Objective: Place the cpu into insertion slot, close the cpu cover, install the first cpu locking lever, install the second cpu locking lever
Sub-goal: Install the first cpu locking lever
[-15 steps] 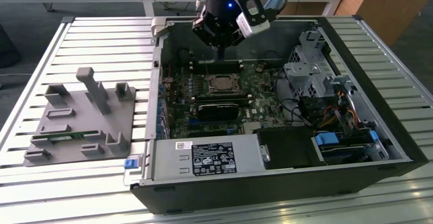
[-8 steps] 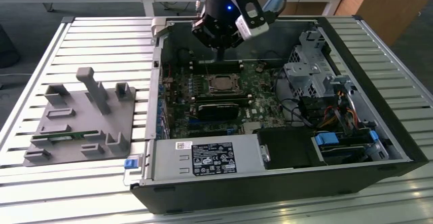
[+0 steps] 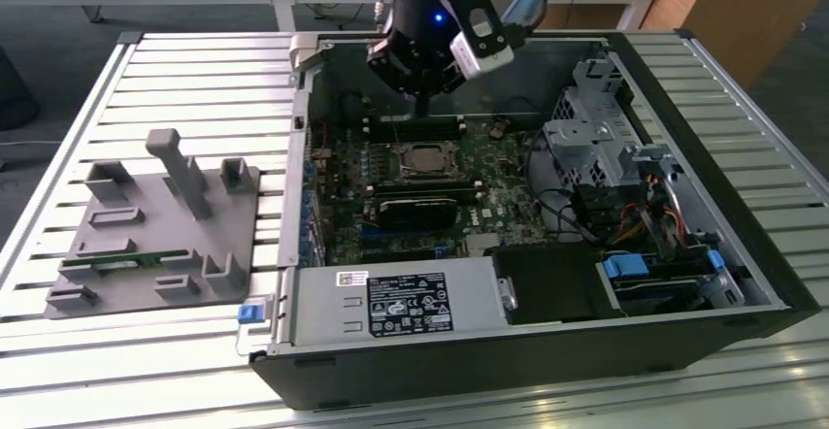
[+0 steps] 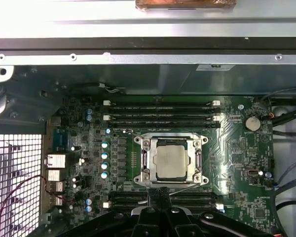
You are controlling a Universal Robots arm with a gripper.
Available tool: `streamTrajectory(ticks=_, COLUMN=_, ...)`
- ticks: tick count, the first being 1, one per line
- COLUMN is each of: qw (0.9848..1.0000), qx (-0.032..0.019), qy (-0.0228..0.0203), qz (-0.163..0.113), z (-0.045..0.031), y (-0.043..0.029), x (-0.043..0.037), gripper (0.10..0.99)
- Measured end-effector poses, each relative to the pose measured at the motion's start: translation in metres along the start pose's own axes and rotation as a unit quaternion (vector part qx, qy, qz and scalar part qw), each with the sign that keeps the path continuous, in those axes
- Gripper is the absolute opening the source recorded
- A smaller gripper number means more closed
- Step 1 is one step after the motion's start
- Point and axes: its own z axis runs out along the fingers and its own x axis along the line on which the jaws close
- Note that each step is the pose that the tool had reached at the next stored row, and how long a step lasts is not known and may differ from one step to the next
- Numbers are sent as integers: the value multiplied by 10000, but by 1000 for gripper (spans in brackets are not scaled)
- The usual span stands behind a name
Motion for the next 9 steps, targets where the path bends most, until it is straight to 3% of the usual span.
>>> streamTrajectory(ticks=9, qw=10000, qx=0, qy=0, qz=0, z=32, y=-3, x=7, gripper=106)
